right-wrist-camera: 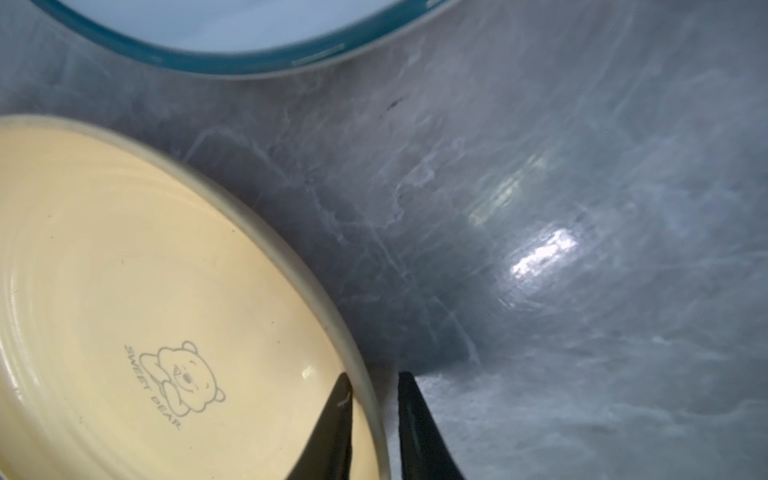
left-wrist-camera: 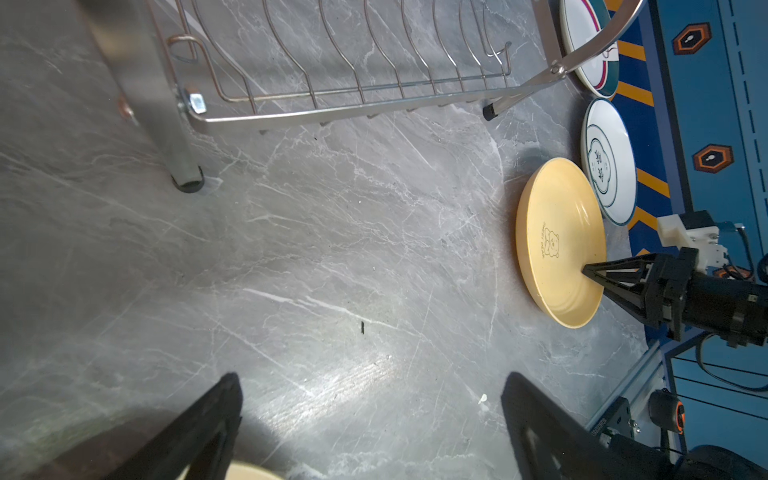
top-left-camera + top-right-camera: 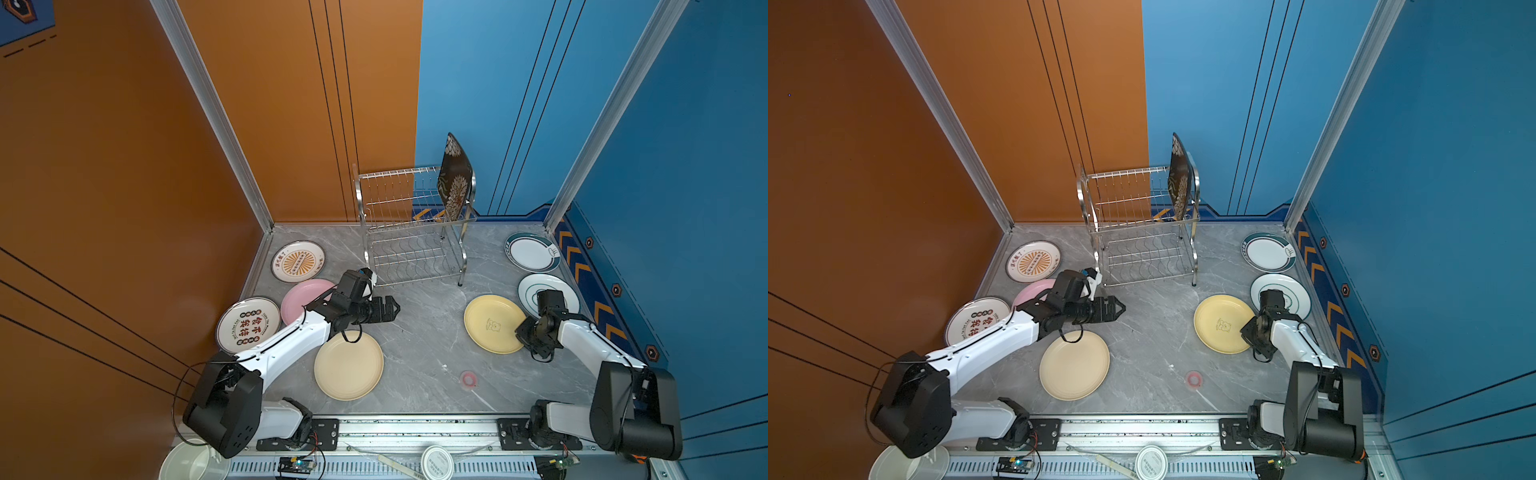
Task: Load the plates into the dish rack
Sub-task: 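Grip the edge of the yellow bear plate with the right gripper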
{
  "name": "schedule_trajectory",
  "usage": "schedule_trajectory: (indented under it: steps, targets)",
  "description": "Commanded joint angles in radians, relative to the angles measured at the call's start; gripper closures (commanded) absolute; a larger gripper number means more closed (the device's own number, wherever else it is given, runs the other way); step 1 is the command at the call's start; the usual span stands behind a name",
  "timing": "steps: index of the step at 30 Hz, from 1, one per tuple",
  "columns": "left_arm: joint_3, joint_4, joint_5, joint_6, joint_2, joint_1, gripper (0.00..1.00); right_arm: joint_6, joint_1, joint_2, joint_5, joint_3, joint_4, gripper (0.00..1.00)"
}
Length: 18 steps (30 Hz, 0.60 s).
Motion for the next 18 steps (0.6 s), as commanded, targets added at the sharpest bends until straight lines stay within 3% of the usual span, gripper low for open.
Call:
schedule_trajectory:
  steps: [1, 7, 18]
  targets:
    - [-0.016, 0.01, -0.02, -0.011, -0.001, -0.013, 0.02, -0.021, -0.009, 0.009, 0.021, -0.014, 0.014, 0.85]
    - [-0.016, 0.01, -0.025, -0.017, 0.002, -0.017, 0.02, -0.039, -0.008, -0.008, 0.012, -0.011, 0.009, 0.99]
    - [0.022, 0.018, 0.043, -0.033, 0.041, -0.017, 0.02, -0.086, 0.083, -0.14, -0.017, 0.037, -0.095, 1.0]
